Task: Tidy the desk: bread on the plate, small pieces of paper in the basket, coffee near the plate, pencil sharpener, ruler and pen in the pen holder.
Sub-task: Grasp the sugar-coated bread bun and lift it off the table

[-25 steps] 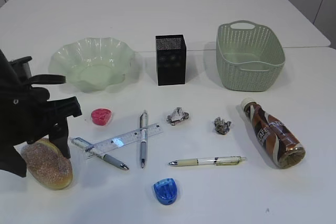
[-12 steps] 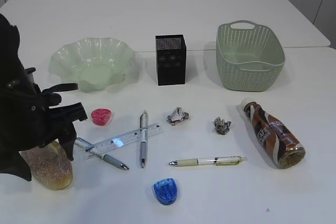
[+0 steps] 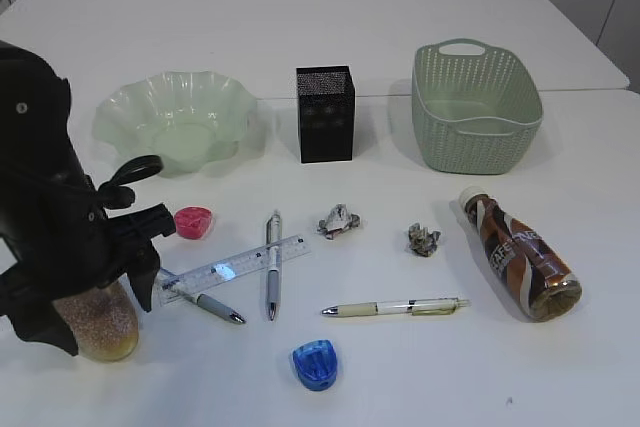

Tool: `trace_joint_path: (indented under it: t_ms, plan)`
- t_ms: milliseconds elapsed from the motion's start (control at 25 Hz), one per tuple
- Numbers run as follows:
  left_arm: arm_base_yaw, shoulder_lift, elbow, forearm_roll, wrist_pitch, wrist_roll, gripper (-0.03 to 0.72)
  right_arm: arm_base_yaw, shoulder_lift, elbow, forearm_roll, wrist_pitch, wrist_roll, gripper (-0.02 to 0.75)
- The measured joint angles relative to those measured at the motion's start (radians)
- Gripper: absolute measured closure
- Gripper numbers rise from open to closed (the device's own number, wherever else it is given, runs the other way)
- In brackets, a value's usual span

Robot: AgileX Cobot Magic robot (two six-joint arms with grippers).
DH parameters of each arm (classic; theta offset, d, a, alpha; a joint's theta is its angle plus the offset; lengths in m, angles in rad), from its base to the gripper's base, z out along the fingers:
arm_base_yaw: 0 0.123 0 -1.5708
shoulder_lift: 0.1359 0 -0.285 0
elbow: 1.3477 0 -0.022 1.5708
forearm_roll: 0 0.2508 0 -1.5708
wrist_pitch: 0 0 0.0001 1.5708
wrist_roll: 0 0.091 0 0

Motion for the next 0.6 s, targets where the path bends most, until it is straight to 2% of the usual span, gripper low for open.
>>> trace_joint_path:
  t_ms: [200, 600]
  plan:
    - [0.002, 0.022, 0.0, 0.003, -0.011, -0.021, 0.192, 0.009, 0.0, 0.0, 0.0, 0.0, 0.0, 0.367]
    - [0.063, 0.034, 0.0, 0.014, -0.037, -0.037, 0.192, 0.02, 0.0, 0.0, 0.0, 0.0, 0.0, 0.367]
